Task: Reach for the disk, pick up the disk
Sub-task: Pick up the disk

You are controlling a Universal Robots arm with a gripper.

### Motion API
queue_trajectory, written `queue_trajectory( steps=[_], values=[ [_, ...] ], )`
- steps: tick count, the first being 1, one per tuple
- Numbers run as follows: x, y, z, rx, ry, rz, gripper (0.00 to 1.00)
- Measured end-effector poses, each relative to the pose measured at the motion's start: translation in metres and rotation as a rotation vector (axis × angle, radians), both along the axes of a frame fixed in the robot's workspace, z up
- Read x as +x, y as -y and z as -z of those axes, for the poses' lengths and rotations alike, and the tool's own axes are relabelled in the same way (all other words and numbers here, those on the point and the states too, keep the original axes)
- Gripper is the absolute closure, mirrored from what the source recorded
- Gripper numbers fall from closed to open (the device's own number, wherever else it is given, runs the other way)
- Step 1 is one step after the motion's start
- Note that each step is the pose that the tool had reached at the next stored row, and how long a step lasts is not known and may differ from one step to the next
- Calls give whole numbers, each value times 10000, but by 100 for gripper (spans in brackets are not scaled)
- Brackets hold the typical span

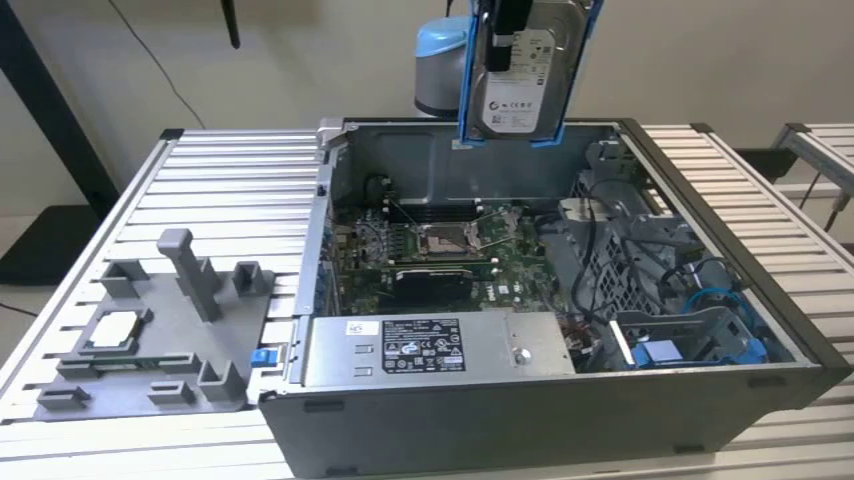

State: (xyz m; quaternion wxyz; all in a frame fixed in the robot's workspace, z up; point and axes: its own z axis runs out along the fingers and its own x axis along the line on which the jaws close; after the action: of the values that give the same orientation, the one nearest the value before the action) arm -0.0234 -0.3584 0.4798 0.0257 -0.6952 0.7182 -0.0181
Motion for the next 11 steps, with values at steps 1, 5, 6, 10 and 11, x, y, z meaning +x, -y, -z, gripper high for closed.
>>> queue_trajectory(
  steps=[1,5,6,10,11],
  values=[
    [0,0,0,0,0,1,100],
    [2,0,0,0,0,0,100],
    [2,0,0,-1,0,0,100],
    [3,3,0,0,0,-1,100],
    [4,9,0,-1,0,-2,100]
  ],
)
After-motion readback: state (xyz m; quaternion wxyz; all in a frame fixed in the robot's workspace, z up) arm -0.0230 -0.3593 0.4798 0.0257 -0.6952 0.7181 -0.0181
